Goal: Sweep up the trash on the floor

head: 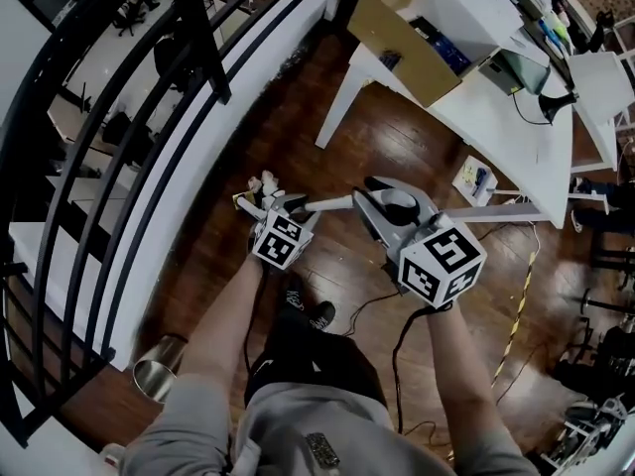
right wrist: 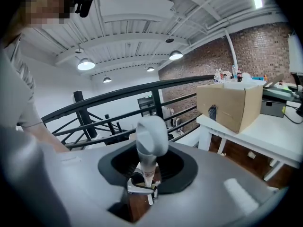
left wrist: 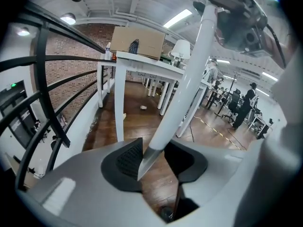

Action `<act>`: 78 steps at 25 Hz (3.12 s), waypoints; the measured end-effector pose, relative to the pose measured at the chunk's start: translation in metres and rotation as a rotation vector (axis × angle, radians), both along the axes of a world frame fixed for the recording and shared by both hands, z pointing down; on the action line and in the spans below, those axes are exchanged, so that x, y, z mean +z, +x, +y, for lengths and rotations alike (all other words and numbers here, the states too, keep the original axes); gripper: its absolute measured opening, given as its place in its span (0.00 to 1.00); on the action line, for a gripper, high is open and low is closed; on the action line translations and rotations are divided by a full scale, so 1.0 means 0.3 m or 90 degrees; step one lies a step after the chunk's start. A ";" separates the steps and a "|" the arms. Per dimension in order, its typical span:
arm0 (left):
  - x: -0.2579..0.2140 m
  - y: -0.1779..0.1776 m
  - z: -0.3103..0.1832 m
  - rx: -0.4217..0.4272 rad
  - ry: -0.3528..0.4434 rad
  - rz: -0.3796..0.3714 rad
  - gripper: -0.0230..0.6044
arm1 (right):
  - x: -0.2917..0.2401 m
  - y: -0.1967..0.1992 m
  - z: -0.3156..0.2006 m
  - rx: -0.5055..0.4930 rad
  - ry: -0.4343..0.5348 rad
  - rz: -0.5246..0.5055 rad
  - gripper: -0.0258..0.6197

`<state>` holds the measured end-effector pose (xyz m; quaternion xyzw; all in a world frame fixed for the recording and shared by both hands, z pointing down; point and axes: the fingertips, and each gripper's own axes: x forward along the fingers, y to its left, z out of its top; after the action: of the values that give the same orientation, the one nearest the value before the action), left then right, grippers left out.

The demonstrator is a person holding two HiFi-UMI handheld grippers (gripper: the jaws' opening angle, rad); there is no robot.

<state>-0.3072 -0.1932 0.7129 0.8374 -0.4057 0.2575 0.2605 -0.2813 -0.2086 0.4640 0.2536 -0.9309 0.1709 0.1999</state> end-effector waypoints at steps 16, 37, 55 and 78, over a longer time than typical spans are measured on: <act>-0.327 0.532 -0.050 0.104 0.035 -0.014 0.26 | -0.325 0.571 -0.071 0.085 0.043 -0.060 0.19; -0.078 1.512 -0.361 0.081 -0.015 0.035 0.26 | -0.103 1.445 -0.396 0.076 0.023 -0.005 0.18; -0.141 1.536 -0.395 0.010 -0.019 0.059 0.38 | -0.008 1.525 -0.572 0.006 0.016 -0.035 0.18; -0.355 1.448 -0.203 0.014 -0.037 0.049 0.30 | 0.082 1.776 -0.578 0.271 0.000 0.009 0.54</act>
<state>0.1272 -0.2542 0.6064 0.8431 -0.3788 0.2395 0.2972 0.2516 -0.3820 0.4886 0.4457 -0.8548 0.2076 0.1658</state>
